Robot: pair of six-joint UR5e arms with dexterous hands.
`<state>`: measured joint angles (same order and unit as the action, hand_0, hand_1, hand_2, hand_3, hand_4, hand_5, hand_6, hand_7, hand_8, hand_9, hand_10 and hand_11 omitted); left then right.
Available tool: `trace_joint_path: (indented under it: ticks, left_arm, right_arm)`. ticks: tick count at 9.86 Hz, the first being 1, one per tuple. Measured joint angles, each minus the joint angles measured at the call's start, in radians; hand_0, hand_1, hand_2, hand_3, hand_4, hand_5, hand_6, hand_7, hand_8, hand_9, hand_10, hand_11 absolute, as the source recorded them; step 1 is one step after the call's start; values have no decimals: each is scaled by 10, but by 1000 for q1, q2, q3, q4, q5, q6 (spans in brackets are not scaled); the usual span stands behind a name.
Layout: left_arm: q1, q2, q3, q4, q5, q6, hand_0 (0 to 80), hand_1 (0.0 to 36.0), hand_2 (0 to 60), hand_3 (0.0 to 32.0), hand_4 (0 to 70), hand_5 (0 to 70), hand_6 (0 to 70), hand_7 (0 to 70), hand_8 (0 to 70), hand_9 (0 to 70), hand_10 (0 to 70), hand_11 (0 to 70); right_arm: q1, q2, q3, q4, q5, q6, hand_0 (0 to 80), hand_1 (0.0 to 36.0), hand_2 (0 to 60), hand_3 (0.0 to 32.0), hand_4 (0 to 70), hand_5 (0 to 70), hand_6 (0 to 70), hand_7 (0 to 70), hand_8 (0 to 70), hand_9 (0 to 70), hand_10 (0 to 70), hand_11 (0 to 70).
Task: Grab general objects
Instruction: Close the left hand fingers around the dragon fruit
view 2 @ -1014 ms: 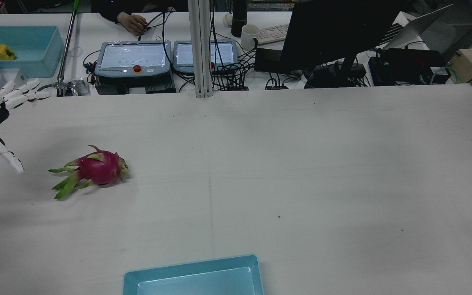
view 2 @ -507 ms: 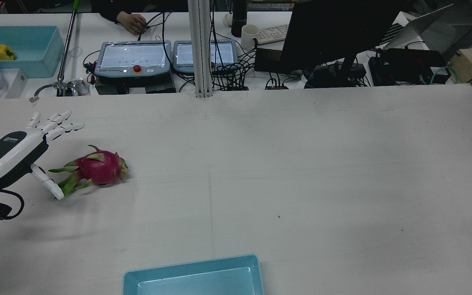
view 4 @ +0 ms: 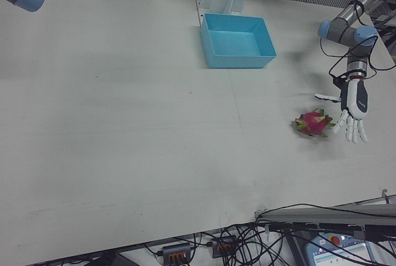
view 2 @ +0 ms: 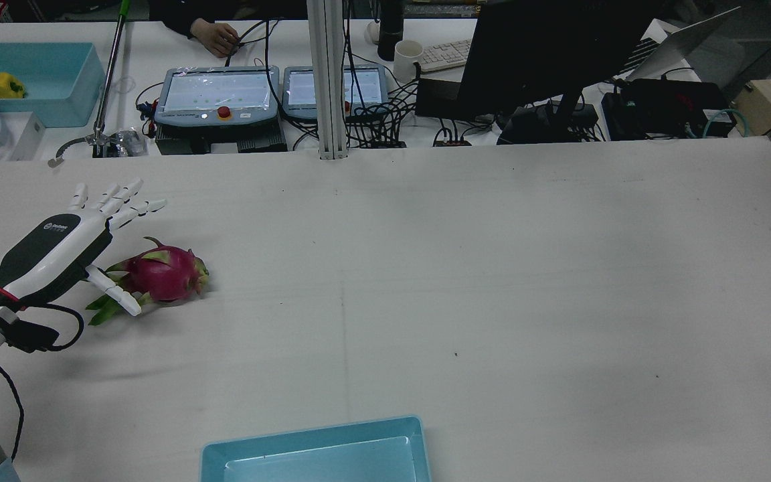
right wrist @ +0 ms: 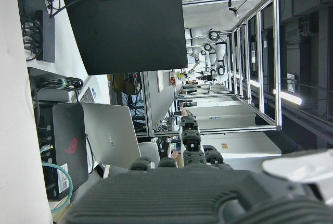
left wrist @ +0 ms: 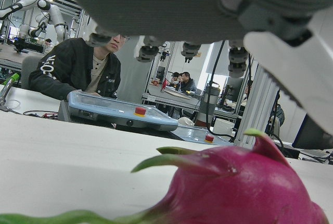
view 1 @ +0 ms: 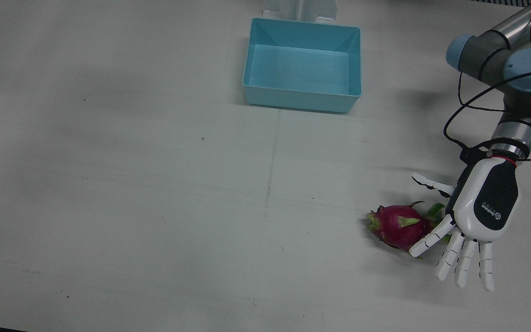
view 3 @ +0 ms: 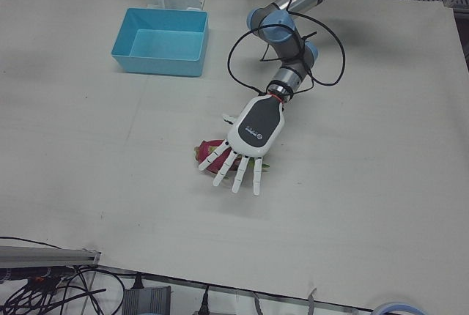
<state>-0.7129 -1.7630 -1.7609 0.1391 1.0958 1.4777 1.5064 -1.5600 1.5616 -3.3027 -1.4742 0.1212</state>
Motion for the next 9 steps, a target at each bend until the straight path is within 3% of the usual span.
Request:
trace_joint_path:
  ticks: [3, 6, 9]
  left_arm:
    - [47, -27, 47, -5, -40, 29, 508, 148, 14, 282, 0, 107, 0, 56, 112, 0, 0, 0]
    - [61, -58, 98, -11, -48, 51, 501, 142, 13, 302, 0, 101, 0, 43, 113, 0, 0, 0]
    - [62, -60, 110, -14, -49, 61, 496, 140, 25, 282, 0, 105, 0, 46, 114, 0, 0, 0]
  right_arm:
    - [0, 0, 0, 0, 0, 0, 0, 0, 0, 0, 0, 0, 0, 0, 0, 0, 0, 0]
    - [0, 0, 0, 0, 0, 0, 0, 0, 0, 0, 0, 0, 0, 0, 0, 0, 0, 0]
    - [0, 0, 0, 0, 0, 0, 0, 0, 0, 0, 0, 0, 0, 0, 0, 0, 0, 0]
